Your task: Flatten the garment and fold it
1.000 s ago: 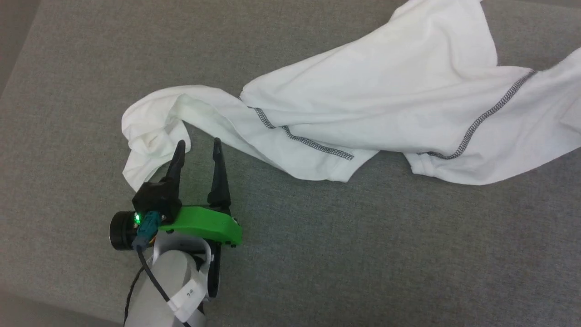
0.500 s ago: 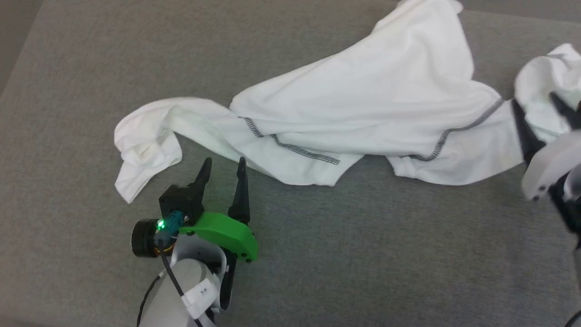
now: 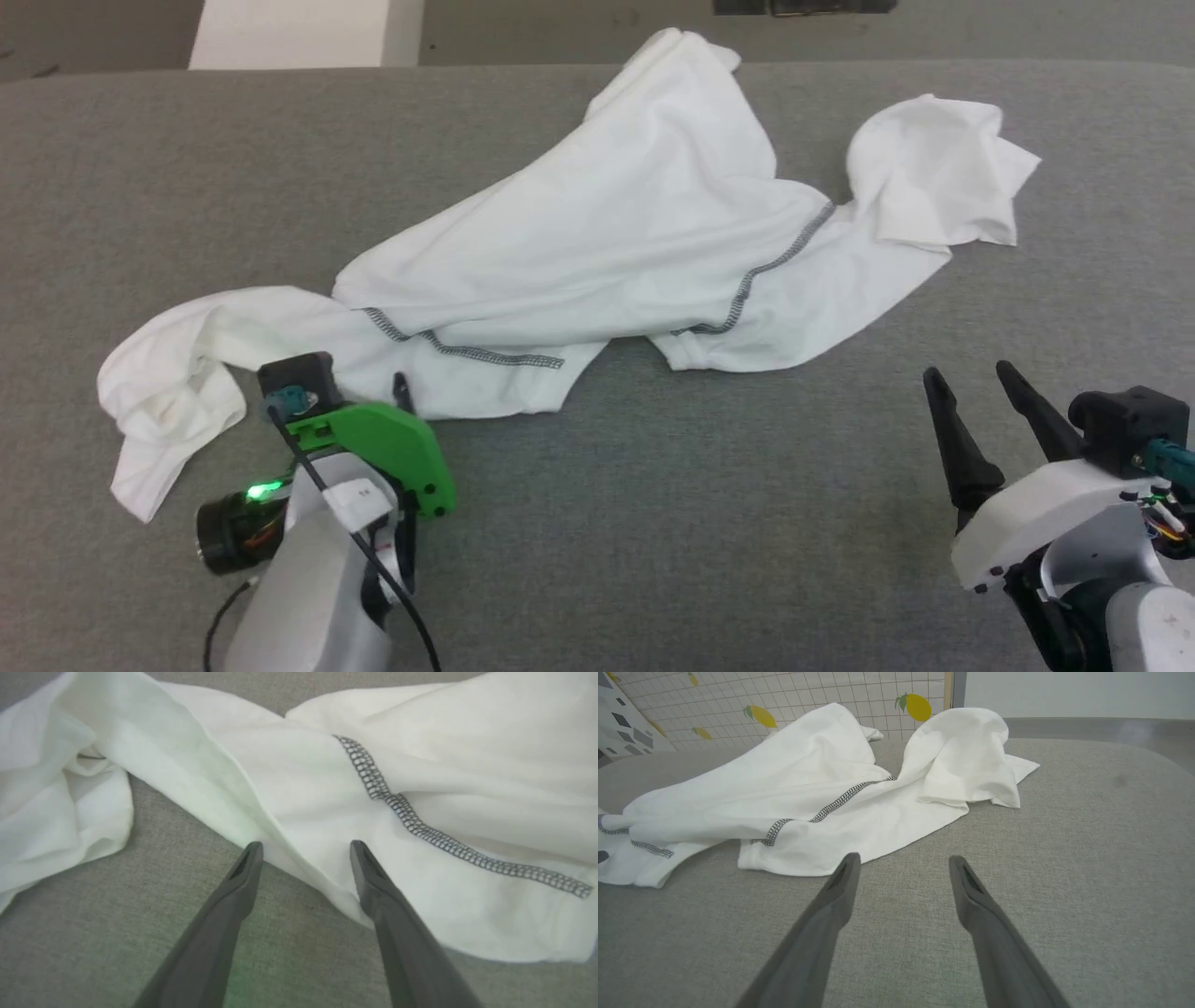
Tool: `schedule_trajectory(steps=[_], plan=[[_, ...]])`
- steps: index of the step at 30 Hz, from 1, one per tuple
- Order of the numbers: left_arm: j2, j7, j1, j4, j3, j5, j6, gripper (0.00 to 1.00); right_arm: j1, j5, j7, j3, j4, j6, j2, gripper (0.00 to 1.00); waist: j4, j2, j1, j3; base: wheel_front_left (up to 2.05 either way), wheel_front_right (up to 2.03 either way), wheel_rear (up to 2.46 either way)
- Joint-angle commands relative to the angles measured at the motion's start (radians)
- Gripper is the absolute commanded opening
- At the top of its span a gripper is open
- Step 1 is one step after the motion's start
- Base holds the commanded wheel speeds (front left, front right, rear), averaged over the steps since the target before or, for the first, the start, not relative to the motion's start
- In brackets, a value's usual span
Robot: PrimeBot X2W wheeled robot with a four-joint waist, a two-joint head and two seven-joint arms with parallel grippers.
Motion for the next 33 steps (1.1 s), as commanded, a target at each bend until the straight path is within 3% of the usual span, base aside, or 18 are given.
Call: schedule_trajectory(steps=[1,3,4,5,14,21,28,33], plan=[[0.019,0.023,-0.007,0.006,0.006,0.015,0.017,1.0,0.012,-0.006,0.009,0.003,-0.009,-0.002,0.006,1.0,-0.032,0.0,0.0,-0.013,0.0,0.0,0.0],[0.032,0.058,-0.001,-0.003,0.011,0.017,0.033,1.0,0.019,-0.012,0.021,0.003,-0.016,-0.002,0.011,1.0,-0.035,0.0,0.0,-0.011,0.0,0.0,0.0],[0.036,0.067,0.003,-0.011,0.011,0.017,0.035,0.56,0.019,-0.014,0.026,0.002,-0.015,-0.002,0.012,1.0,-0.035,0.0,0.0,-0.01,0.0,0.0,0.0],[0.04,0.077,0.008,-0.02,0.012,0.014,0.036,0.0,0.02,-0.016,0.031,0.001,-0.016,-0.002,0.013,1.0,-0.033,0.0,0.0,-0.009,0.0,0.0,0.0],[0.045,0.053,0.052,-0.089,0.022,-0.01,0.027,0.0,-0.057,-0.037,0.095,-0.039,0.038,-0.002,0.022,1.0,0.01,0.0,0.0,-0.001,0.0,0.0,0.0],[0.048,-0.026,0.073,-0.119,0.036,-0.016,0.02,0.0,-0.242,-0.022,0.146,-0.099,0.244,-0.002,0.04,1.0,0.053,0.0,0.0,0.03,0.0,0.0,0.0],[0.038,-0.062,0.046,-0.114,0.019,-0.019,0.002,0.0,-0.4,0.046,0.263,-0.14,0.463,-0.002,0.042,1.0,0.091,0.0,0.0,0.07,0.0,0.0,0.0],[0.029,-0.081,0.036,-0.106,0.006,-0.022,-0.009,0.0,-0.466,0.064,0.32,-0.137,0.559,-0.002,0.043,1.0,0.103,0.0,0.0,0.081,0.0,0.0,0.0]])
